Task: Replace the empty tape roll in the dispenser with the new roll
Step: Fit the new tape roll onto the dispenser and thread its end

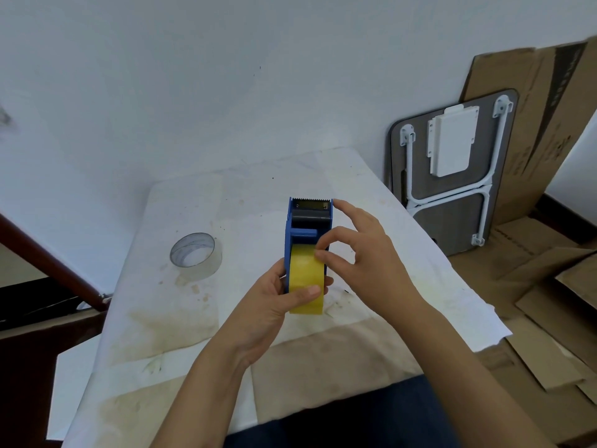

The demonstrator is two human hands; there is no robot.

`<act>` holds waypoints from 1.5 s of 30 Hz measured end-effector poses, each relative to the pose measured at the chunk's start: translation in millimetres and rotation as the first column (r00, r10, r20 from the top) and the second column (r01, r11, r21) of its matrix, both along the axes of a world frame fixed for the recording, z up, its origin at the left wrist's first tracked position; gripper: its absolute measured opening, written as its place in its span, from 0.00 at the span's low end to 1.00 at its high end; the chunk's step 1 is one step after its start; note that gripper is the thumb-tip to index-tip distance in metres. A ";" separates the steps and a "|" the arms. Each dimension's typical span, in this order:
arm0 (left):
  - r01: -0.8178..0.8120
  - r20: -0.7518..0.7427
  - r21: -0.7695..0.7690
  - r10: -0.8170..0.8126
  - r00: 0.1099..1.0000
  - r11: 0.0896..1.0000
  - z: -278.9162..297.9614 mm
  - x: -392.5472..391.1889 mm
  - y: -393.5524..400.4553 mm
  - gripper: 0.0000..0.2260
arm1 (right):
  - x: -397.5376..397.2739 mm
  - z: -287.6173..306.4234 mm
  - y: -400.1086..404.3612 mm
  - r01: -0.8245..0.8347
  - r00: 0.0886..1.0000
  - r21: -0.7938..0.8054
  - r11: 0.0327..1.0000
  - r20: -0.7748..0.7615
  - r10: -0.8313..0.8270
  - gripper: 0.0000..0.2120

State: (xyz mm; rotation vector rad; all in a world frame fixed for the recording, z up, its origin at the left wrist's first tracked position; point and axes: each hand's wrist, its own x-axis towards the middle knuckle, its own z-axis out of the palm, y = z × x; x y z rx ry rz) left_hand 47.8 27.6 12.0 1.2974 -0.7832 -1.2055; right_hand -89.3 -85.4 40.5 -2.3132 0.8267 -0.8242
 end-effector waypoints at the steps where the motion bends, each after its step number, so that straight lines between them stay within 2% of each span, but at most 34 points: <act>1: 0.005 -0.003 0.001 -0.005 1.000 1.000 0.3 -1.1 0.0 0.24 | 0.3 -1.4 -0.6 0.023 1.000 -0.019 1.000 0.006 -0.023 0.02; 5: 0.032 -0.017 -0.011 -0.032 0.999 0.999 2.3 -4.7 0.7 0.24 | 0.3 -2.5 -2.2 0.076 0.996 -0.103 0.992 0.047 -0.072 0.05; 12: 0.080 -0.060 -0.035 -0.082 0.995 0.996 3.0 -10.5 1.7 0.21 | -1.9 0.6 -6.8 0.054 0.995 -0.224 0.973 0.089 -0.035 0.03; 20: 0.136 -0.108 -0.041 -0.140 0.984 0.990 10.0 -9.0 0.9 0.19 | -6.2 5.7 -7.7 0.131 0.979 -0.295 0.947 0.189 -0.077 0.05; 24: 0.181 -0.118 -0.030 -0.183 0.976 0.983 14.0 -7.2 1.7 0.17 | -7.4 0.5 -10.6 0.133 0.985 -0.349 0.928 0.148 -0.085 0.04; 32: 0.202 -0.137 0.002 -0.199 0.970 0.979 13.7 -10.1 3.7 0.19 | -10.8 -8.5 -14.5 0.167 0.985 -0.297 0.940 0.090 -0.146 0.03; 45: 0.231 -0.168 0.019 -0.225 0.960 0.973 14.5 -4.1 7.5 0.17 | -12.8 -14.1 -19.8 0.225 0.972 -0.240 0.944 0.116 -0.202 0.04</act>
